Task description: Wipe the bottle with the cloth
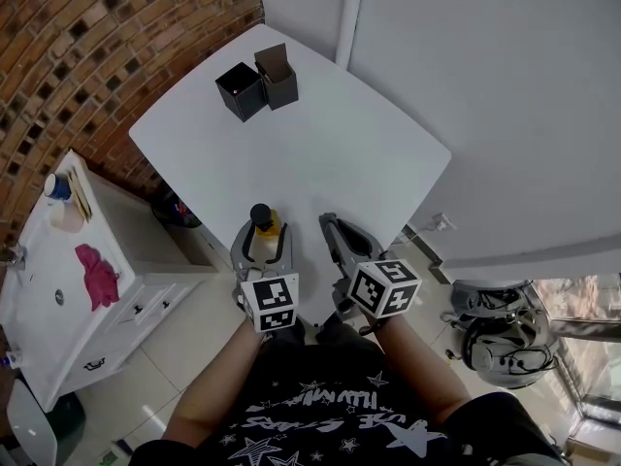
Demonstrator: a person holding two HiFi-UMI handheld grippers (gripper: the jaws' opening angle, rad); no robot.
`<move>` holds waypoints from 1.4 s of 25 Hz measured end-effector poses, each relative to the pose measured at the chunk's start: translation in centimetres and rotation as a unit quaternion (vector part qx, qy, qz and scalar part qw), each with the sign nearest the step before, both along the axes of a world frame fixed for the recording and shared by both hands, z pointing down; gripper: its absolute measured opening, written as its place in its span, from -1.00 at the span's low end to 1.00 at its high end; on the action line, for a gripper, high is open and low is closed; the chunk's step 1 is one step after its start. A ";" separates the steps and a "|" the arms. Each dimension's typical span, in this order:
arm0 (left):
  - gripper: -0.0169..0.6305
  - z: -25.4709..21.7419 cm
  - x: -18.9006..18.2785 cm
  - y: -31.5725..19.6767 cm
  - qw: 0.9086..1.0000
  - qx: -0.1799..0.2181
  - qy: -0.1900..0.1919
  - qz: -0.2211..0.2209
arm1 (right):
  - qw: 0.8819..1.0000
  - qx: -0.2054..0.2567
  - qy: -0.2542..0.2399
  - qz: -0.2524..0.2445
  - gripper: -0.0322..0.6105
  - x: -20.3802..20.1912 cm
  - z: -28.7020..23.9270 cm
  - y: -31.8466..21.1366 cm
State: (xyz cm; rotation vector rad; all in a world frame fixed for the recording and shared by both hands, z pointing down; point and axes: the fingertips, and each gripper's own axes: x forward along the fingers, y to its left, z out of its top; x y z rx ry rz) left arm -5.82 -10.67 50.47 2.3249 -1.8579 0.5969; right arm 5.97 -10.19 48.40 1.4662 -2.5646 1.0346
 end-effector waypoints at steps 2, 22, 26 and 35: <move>-0.20 -0.1 0.0 0.1 0.999 0.008 0.006 0.032 | 1.000 0.000 -0.001 -0.002 -0.77 -0.2 0.0 0.0; -0.25 -0.7 1.8 3.1 0.917 -0.001 0.062 0.395 | 0.999 0.002 -0.033 -0.041 -0.77 -4.6 -1.8 -1.1; -0.27 -0.8 2.4 3.9 0.896 -0.006 0.075 0.438 | 0.998 0.002 -0.037 -0.051 -0.77 -5.2 -2.4 -1.0; -0.10 -0.1 2.0 4.0 0.907 -0.019 0.076 0.415 | 0.996 0.010 -0.037 -0.082 -0.77 -5.3 -3.5 -0.7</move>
